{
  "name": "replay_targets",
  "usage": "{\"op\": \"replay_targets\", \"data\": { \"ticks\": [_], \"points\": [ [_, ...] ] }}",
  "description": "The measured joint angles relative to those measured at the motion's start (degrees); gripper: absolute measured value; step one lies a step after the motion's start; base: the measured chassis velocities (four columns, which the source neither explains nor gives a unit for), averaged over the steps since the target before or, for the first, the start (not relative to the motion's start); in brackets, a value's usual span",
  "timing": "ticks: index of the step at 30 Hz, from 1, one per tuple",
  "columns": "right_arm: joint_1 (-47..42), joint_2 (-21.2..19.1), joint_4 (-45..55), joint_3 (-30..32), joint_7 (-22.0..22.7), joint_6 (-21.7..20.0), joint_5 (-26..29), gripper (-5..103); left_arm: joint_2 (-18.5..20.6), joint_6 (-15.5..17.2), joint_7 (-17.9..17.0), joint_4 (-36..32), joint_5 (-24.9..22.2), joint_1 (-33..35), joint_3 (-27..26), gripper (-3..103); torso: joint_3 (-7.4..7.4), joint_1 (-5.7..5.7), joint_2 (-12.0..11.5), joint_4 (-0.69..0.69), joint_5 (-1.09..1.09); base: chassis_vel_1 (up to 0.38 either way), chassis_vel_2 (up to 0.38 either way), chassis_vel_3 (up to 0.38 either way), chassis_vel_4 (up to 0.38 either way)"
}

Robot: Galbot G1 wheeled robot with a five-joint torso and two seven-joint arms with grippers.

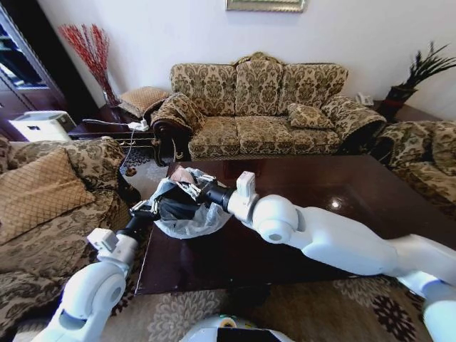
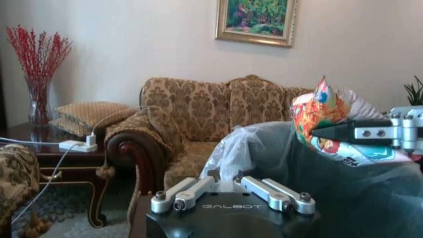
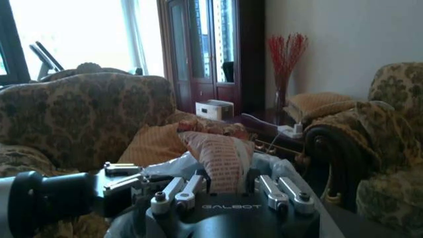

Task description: Move to the front of the table and place the trash on the table into the trash bin.

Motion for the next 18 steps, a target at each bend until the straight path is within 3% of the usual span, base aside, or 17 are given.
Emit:
{"op": "replay_targets", "data": {
  "ticks": [1, 3, 4, 10, 13, 14, 15, 16, 18],
  "points": [
    [-0.43, -0.05, -0.36, 0.51, -0.75, -0.16, -0.97, 35, -0.12, 0.01, 0.01, -0.04, 0.01, -0.01, 0.02, 4, 0.0, 0.0, 0.0, 0.0, -0.01, 0.0, 0.0, 0.0, 0.0],
    [-0.71, -0.07, -0.62, 0.85, -1.38, -0.3, -1.55, 35, -0.2, 0.07, 0.0, -0.06, 0.07, 0.01, 0.02, 4, 0.0, 0.0, 0.0, 0.0, 0.0, 0.0, 0.0, 0.0, 0.0],
    [-0.88, -0.07, -0.93, 1.08, -2.02, -0.46, -2.17, 46, -0.25, 0.28, -0.02, -0.07, 0.16, 0.11, 0.01, 4, 0.0, 0.0, 0.0, 0.0, 0.0, 0.0, 0.0, 0.0, 0.0],
    [-0.57, 0.65, -1.1, 0.76, -2.27, -0.49, -2.54, 62, -0.18, 0.48, -0.15, -0.08, 0.2, 0.17, -0.06, 4, 0.0, 0.0, 0.0, 0.03, -0.01, 0.0, 0.0, 0.0, 0.0],
    [0.02, 1.07, -1.21, 1.1, -1.93, -0.13, -2.59, 78, -0.37, 0.49, -0.11, -0.18, 0.19, 0.12, 0.12, 4, 0.0, 0.0, 0.0, 0.03, -0.01, 0.0, 0.0, 0.0, 0.0],
    [0.02, 1.07, -1.21, 1.1, -1.93, -0.13, -2.59, 78, -0.37, 0.49, -0.11, -0.18, 0.19, 0.12, 0.12, 4, 0.0, 0.0, 0.0, 0.03, -0.01, 0.0, 0.0, 0.0, 0.0],
    [0.16, 1.02, -1.22, 1.6, -1.81, -0.05, -2.59, 78, -0.52, 0.49, -0.08, -0.18, 0.19, 0.14, 0.17, 4, 0.0, 0.0, 0.0, 0.02, -0.02, 0.0, 0.0, 0.0, 0.0],
    [0.27, 0.67, -1.22, 2.76, -1.49, 0.14, -2.59, 89, -0.83, 0.49, -0.03, -0.18, 0.21, 0.2, 0.22, 4, 0.0, 0.0, 0.0, 0.02, -0.02, 0.0, 0.0, 0.0, 0.0],
    [-0.16, -0.54, -1.21, 5.85, -0.06, 0.35, -2.55, 94, -1.24, 0.49, -0.05, -0.18, 0.27, 0.23, 0.21, 4, 0.0, 0.0, 0.0, 0.04, -0.01, 0.0, 0.0, 0.0, 0.0]
  ]
}}
